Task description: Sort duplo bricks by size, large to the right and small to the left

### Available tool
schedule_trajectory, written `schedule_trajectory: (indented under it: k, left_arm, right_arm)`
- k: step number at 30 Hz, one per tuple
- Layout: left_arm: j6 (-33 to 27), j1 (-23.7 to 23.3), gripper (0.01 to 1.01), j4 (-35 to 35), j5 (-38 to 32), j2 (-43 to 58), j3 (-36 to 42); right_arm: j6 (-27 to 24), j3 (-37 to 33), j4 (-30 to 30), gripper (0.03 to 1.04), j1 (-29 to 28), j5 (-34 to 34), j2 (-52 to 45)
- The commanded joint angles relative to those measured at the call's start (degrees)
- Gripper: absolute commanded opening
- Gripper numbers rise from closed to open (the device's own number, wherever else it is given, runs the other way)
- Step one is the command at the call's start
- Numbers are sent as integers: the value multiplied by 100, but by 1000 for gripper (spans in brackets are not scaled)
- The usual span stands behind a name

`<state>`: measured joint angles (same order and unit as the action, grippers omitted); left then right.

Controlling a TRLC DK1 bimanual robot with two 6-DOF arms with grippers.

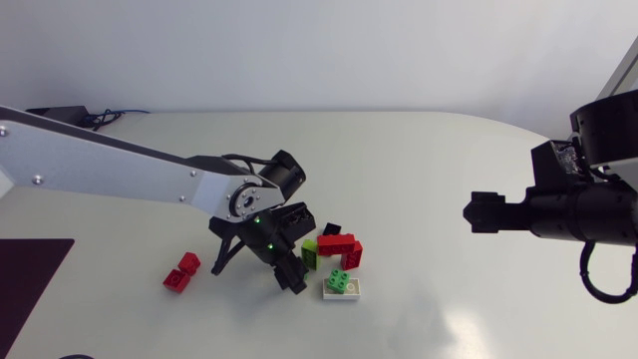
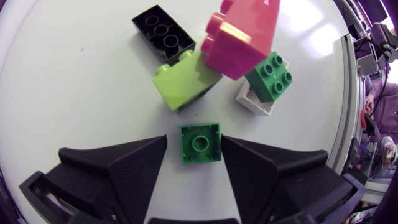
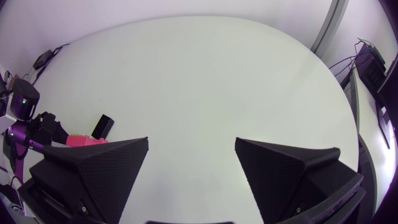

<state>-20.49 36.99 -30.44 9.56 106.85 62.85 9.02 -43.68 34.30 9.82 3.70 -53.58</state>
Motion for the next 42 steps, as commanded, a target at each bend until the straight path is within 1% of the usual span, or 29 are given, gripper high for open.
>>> schedule_trajectory:
  k: [1, 5, 9, 13, 15, 17, 19, 22, 24, 29, 32, 36, 39, 42]
  left_arm:
    - [-8, -105, 221, 90, -86, 20, -71]
    - [-8, -210, 211, 187, -130, -138, -264]
    - [-78, -491, 211, 143, -139, -498, -502]
    - [-175, -940, 213, -33, -156, -1026, -748]
    - [-254, -1150, 213, -68, -156, -1324, -897]
    - [-289, -1432, 215, -94, -156, -1579, -1012]
    - [-368, -1704, 215, -112, -156, -1817, -1091]
    - [-473, -2117, 215, -244, -165, -2089, -1135]
    - [-570, -2390, 216, -314, -165, -2151, -1126]
    - [-781, -3163, 216, -323, -183, -2063, -1073]
    - [-878, -3567, 216, -279, -227, -1685, -1047]
    - [-930, -3814, 233, -15, -288, -1210, -1038]
    - [-878, -3814, 234, 108, -288, -990, -959]
    - [-816, -3814, 266, 214, -306, -665, -862]
  right_arm:
    - [12, 97, 24, 998, 46, 69, -82]
    - [4, 88, 32, 997, 46, 60, -82]
    - [4, 79, 32, 997, 116, 51, -100]
    - [-5, -18, 32, 997, 389, 25, -205]
    - [-5, -167, 103, 997, 626, 16, -390]
    - [-14, -396, 270, 997, 907, -107, -618]
    - [-31, -536, 331, 997, 1074, -247, -785]
    - [-75, -615, 296, 997, 1408, -247, -891]
    - [-84, -650, 252, 997, 1522, -247, -952]
    - [-75, -642, 226, 997, 1619, -256, -1031]
    - [-84, -624, 226, 997, 1628, -256, -1040]
    - [-119, -615, 226, 997, 1698, -256, -1031]
    - [-155, -624, 182, 997, 1786, -256, -1111]
    - [-269, -668, 182, 997, 1988, -256, -1339]
